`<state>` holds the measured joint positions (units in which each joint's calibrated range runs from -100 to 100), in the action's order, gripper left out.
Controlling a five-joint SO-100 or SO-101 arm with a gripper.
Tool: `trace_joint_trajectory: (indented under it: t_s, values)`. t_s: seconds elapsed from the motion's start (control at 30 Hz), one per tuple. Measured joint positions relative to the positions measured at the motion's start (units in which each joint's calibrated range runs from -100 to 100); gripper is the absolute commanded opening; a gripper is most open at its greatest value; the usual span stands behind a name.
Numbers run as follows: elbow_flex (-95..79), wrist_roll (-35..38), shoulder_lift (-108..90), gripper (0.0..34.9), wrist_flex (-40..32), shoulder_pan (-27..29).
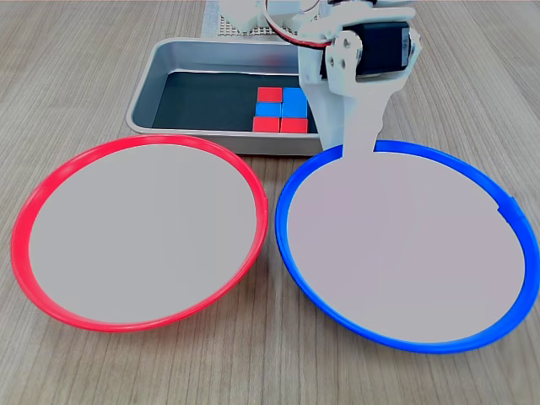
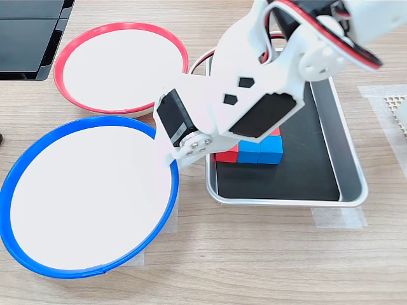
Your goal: Resolve any anomalies and move all blocks to matching dishes
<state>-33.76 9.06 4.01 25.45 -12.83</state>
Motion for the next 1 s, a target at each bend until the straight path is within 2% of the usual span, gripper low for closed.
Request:
trace_joint_trajectory:
  t_s: [0.07,0.1,0.2,0.4,0.5,0.53,0.67,0.73,0.83,0.93,0.97,1.0]
  values:
    - [-1.0,0.4,-0.1,0.1,0.2,0.0]
    - [-1.4,0.7,-0.1,3.6,0.2,-0.1]
    - [-1.4,0.7,-0.1,5.9,0.9,0.1]
    - [-0.3,2.3,-3.9,7.9,10.2,2.2]
    - [0.3,2.8,-6.4,8.2,12.6,2.7]
    - [1.0,3.6,-9.7,8.2,16.6,3.5]
    - [1.5,4.5,-12.8,9.0,20.2,4.3]
    - [1.6,6.5,-18.7,9.3,26.7,5.8]
    - [0.7,10.3,-24.0,10.6,32.6,7.7]
    - [-2.4,14.1,-29.3,9.8,34.9,8.8]
    - [-4.8,16.7,-31.5,8.4,35.7,9.7]
    - [-6.2,19.0,-32.3,1.6,36.5,11.2]
